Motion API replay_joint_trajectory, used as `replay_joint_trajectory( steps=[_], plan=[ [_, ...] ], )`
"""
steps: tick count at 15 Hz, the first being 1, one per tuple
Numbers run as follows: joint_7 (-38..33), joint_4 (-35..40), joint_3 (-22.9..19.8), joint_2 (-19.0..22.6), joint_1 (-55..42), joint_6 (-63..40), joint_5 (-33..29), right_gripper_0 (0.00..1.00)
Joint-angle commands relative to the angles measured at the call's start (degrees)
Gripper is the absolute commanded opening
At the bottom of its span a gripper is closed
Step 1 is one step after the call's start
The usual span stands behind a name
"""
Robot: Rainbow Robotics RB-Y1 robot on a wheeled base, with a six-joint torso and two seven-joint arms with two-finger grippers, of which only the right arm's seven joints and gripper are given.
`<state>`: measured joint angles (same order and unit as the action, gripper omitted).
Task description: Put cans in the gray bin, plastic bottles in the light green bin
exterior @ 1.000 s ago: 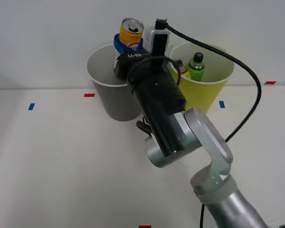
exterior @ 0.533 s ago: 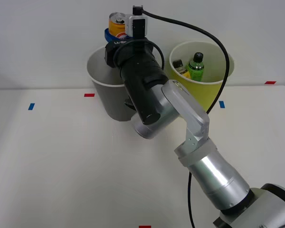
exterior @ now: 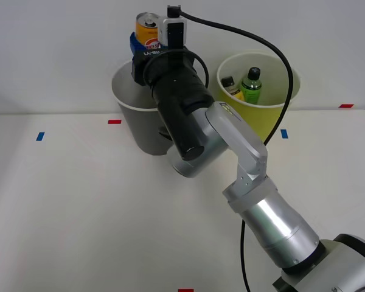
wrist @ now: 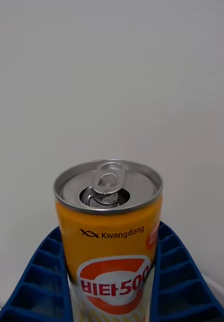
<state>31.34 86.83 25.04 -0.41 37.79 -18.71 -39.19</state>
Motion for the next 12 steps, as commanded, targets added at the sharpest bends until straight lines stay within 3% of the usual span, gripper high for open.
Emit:
replay_joint_trajectory(
  steps=[1,5,12],
  plan=[
    [-0.84,0.0,-0.34,-0.03,-0.09,2.01,-0.01,0.9],
    [-1.98,0.0,-0.52,0.06,0.0,2.81,-0.1,0.96],
    [-3.21,2.29,-2.01,1.11,-2.28,3.95,-2.65,0.95]
  ],
)
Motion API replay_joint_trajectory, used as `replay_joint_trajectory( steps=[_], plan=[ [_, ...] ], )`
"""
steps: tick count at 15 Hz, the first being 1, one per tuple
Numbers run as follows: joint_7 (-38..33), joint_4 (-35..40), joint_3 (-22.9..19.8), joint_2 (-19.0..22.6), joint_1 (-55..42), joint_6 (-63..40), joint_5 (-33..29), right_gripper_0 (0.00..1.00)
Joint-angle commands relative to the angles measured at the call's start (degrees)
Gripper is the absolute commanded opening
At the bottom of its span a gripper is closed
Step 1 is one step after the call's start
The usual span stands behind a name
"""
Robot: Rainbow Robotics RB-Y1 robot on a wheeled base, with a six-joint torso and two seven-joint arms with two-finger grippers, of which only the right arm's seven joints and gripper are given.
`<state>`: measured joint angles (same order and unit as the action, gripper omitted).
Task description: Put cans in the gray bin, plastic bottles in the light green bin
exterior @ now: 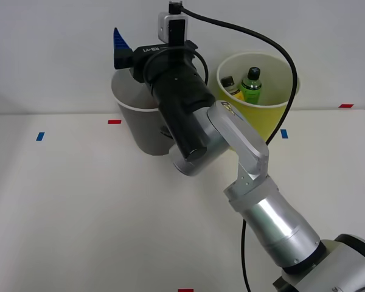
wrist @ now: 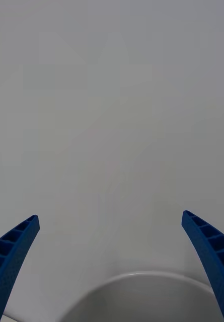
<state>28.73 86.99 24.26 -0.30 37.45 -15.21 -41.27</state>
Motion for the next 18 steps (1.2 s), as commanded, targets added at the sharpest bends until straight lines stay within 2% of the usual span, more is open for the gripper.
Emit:
replay_joint_trajectory(
  steps=[1,4,10,14,16,18],
  plan=[
    [-0.78,4.33,-1.76,1.53,-3.79,0.44,-0.56,0.95],
    [-1.48,12.85,-3.95,2.49,-10.74,0.44,0.05,0.95],
    [-1.75,25.95,-8.08,9.88,-25.24,0.53,10.07,0.95],
    [-1.83,28.06,-11.86,12.25,-28.66,0.53,13.15,0.95],
    [-1.13,28.06,-14.24,12.07,-29.19,0.53,17.45,0.96],
    [-1.04,28.06,-15.47,11.37,-31.57,1.24,15.96,0.95]
  ],
)
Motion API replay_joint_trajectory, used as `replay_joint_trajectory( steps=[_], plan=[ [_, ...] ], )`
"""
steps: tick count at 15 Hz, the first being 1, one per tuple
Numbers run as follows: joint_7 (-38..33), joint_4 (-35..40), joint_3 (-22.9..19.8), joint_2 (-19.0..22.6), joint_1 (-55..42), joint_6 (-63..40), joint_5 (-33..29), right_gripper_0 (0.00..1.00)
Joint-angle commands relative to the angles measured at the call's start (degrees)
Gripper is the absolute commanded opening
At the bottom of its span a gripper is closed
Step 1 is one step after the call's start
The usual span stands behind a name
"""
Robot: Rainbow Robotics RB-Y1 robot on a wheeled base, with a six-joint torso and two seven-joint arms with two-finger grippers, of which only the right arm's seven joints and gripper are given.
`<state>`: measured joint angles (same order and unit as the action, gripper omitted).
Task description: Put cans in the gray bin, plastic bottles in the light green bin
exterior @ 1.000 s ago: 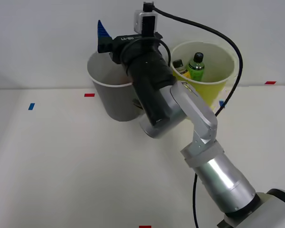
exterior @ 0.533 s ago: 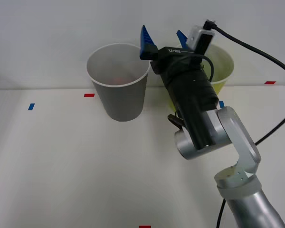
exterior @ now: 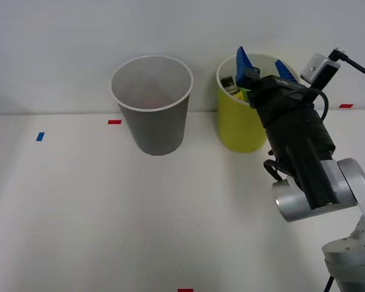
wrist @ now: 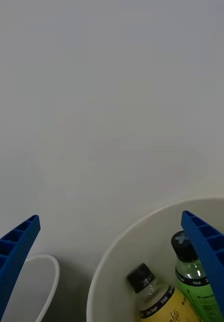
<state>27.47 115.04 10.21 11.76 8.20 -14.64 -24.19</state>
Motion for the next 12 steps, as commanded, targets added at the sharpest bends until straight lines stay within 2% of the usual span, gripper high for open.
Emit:
replay_joint_trajectory(
  steps=[1,4,7,9,12],
  plan=[
    [-0.22,0.01,-2.21,-0.6,-4.86,2.77,-3.41,0.96],
    [-0.31,0.1,-4.49,-0.07,-10.48,8.75,-3.32,0.95],
    [-0.4,0.01,-5.46,4.5,-15.41,14.9,-1.92,0.95],
    [-0.4,0.01,-5.81,5.91,-20.59,21.4,-0.25,0.95],
    [0.13,0.1,-5.9,4.85,-27.62,28.88,0.11,0.95]
  ],
)
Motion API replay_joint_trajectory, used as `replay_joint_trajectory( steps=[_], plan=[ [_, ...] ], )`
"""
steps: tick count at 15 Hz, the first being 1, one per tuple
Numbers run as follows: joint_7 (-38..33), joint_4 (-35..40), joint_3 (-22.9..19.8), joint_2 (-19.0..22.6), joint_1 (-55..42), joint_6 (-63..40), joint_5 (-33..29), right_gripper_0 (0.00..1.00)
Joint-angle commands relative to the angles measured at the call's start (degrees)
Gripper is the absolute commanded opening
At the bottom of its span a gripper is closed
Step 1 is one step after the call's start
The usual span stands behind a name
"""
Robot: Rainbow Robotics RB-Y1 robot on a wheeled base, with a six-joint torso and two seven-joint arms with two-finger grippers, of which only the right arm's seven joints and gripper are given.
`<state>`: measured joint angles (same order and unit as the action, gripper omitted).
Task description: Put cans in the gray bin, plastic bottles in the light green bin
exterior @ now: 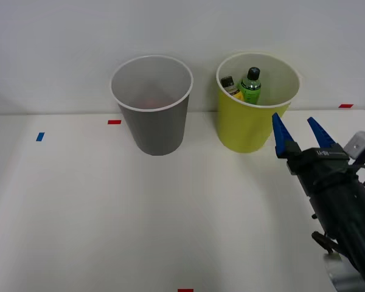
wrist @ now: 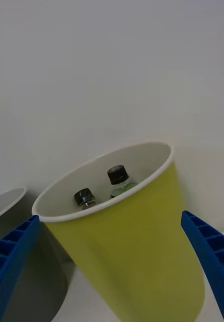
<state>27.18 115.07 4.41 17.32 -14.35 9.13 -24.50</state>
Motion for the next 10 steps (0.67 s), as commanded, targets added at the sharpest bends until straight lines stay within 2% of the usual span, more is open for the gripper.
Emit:
replay_joint_trajectory(
  steps=[1,4,8,10],
  plan=[
    [0.68,-0.03,-0.11,-2.03,-8.06,7.74,0.33,0.95],
    [1.21,-0.64,-0.55,-5.19,-14.83,13.28,-1.51,0.95],
    [2.53,-12.68,-4.41,-8.44,-15.09,29.01,-1.86,0.95],
    [11.75,-16.81,-5.38,-10.81,-15.88,33.32,-1.86,0.95]
  ],
)
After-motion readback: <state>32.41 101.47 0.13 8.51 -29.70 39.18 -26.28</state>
